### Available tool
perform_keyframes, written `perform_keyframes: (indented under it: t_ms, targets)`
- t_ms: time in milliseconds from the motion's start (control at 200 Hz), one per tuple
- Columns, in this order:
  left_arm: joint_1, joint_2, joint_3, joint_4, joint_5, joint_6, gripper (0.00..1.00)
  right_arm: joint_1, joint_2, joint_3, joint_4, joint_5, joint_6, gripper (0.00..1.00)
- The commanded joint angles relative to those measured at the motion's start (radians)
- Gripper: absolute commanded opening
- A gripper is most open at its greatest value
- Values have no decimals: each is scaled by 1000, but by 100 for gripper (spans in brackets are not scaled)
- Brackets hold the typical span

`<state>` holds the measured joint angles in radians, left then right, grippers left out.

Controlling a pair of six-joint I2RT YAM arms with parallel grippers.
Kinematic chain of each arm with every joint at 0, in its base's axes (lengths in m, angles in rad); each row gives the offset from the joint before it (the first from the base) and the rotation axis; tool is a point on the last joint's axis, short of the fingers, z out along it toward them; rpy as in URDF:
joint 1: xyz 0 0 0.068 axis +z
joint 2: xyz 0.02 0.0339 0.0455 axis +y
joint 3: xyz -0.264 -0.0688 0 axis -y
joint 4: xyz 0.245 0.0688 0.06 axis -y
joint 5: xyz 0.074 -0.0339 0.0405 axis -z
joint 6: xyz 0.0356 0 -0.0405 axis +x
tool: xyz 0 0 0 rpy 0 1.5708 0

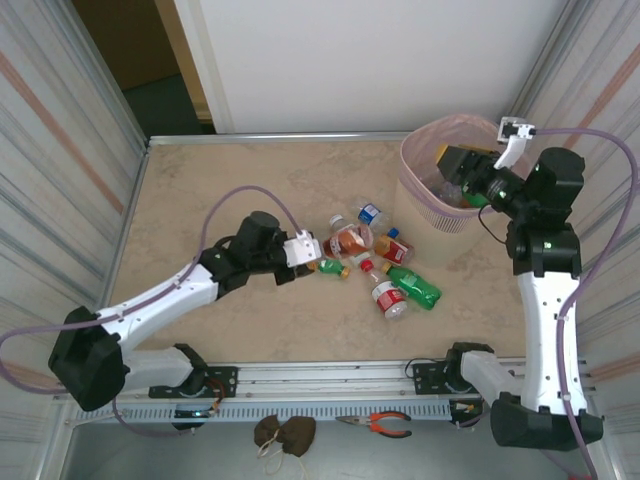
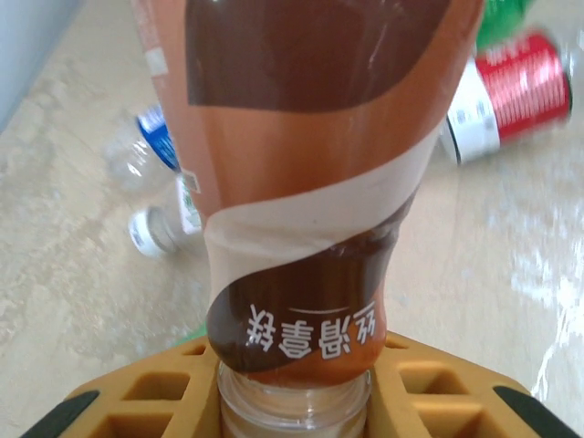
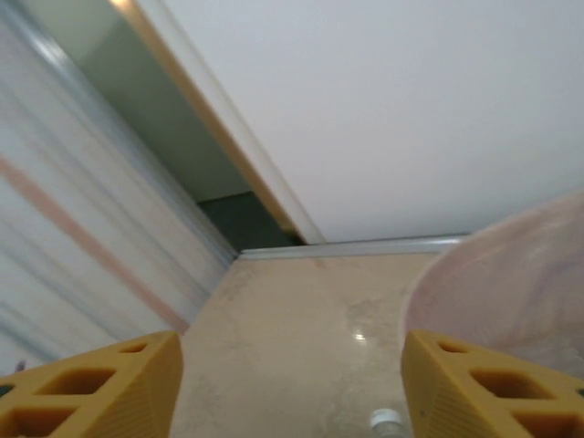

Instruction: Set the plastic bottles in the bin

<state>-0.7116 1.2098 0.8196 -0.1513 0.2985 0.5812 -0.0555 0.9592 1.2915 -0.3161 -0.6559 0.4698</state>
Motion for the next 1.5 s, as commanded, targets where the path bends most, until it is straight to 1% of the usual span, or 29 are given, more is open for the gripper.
perform_keyframes:
  t_ms: [0, 120, 261, 501, 596, 716, 877, 927, 1202, 1298, 1363, 1463, 1493]
  targets:
    - [45, -53, 4, 137, 178, -156, 28, 53, -59, -29, 175, -93, -5, 71]
    - [84, -83, 10, 240, 317, -254, 27, 152, -93, -57, 247, -124, -74, 86]
    - [102, -103, 35, 341, 450, -351, 26, 285, -118, -80, 315, -170, -181, 95]
    - [103, -107, 81, 494, 619, -479, 25, 488, -73, -43, 309, -184, -277, 96]
    - [100, -110, 95, 533, 652, -514, 24, 556, -47, -24, 290, -178, -308, 96]
    - [91, -109, 114, 532, 679, -520, 24, 622, -14, -8, 279, -148, -336, 96]
    - [77, -100, 128, 522, 705, -521, 23, 690, 24, 14, 312, -139, -337, 92]
    - [76, -98, 128, 521, 706, -520, 23, 703, 62, 23, 317, -136, -339, 90]
    - [77, -97, 122, 515, 708, -514, 23, 728, 85, 39, 314, -105, -338, 66]
    - [77, -98, 123, 515, 705, -513, 23, 729, 88, 42, 315, -105, -338, 60]
    - [77, -97, 126, 511, 706, -511, 23, 731, 92, 44, 314, -103, -337, 57]
    - [75, -99, 127, 506, 701, -509, 24, 732, 92, 48, 314, -105, -335, 56]
    - [75, -100, 127, 505, 699, -509, 26, 731, 92, 49, 313, -105, -335, 56]
